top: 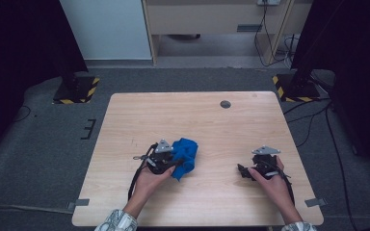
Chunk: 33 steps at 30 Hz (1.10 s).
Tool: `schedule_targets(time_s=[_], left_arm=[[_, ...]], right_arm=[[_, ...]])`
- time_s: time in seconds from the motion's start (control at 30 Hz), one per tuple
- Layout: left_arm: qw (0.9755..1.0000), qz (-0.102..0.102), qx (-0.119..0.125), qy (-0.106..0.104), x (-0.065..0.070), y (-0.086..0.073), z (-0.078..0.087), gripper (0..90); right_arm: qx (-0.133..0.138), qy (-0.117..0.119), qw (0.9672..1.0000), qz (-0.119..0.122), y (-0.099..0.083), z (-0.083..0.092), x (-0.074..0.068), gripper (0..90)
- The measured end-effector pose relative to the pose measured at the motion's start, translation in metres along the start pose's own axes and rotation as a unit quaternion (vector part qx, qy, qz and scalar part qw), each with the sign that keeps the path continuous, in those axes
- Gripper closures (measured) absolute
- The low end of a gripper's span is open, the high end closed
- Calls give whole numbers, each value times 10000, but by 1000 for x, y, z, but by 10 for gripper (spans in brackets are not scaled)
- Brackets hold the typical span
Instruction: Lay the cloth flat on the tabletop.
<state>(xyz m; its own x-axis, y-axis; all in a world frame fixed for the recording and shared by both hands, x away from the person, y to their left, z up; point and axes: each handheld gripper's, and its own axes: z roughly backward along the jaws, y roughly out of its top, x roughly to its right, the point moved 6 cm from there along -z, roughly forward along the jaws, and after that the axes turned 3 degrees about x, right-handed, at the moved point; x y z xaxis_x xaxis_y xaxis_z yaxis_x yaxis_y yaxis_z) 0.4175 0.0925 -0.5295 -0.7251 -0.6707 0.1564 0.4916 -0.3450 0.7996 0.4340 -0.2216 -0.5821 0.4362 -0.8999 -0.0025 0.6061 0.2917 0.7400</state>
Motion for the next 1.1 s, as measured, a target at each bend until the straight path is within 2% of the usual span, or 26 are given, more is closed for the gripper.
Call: schedule_targets(time_s=[0.1,0.2,0.27,0.33,0.37,0.4,0.43,0.5,0.67,0.77,0.83,0.93,1.03,1.1], left_arm=[[9998,-69,-44,-157,10,-1,-9,734],[9996,-173,-205,0,10,-7,-21,673],[9995,-126,-239,140,7,-9,-25,525],[9997,-138,-59,195,6,-7,-22,361],[9998,-64,30,190,6,-4,-19,282],[9998,-64,30,190,6,-4,-19,237],[9998,1,164,145,8,-1,-14,237],[9993,-13,291,245,8,3,-8,191],[9982,-27,497,348,6,5,8,180],[9977,-94,550,392,6,6,17,229],[9978,-122,487,425,7,4,20,249],[9985,-148,379,364,13,-4,17,270],[9987,-334,186,344,23,-8,6,229],[9980,-475,86,417,26,-10,0,252]], right_arm=[[4,-11,10000,-8,0,0,0,5],[1,-1,10000,1,0,0,0,5],[1,-1,10000,-1,0,0,0,5],[-1,0,10000,0,0,0,0,5],[-1,0,10000,1,0,0,0,5],[-1,0,10000,1,0,0,0,5],[4,-15,10000,-12,0,0,0,5],[3,-15,10000,-11,0,0,0,6],[-20,75,9999,78,1,2,-1,57],[7,68,9996,262,3,4,-3,114],[68,126,9994,315,5,6,-6,166],[154,235,9988,389,8,8,-10,256],[290,248,9980,503,13,11,-14,348],[336,288,9976,529,14,13,-15,412]])
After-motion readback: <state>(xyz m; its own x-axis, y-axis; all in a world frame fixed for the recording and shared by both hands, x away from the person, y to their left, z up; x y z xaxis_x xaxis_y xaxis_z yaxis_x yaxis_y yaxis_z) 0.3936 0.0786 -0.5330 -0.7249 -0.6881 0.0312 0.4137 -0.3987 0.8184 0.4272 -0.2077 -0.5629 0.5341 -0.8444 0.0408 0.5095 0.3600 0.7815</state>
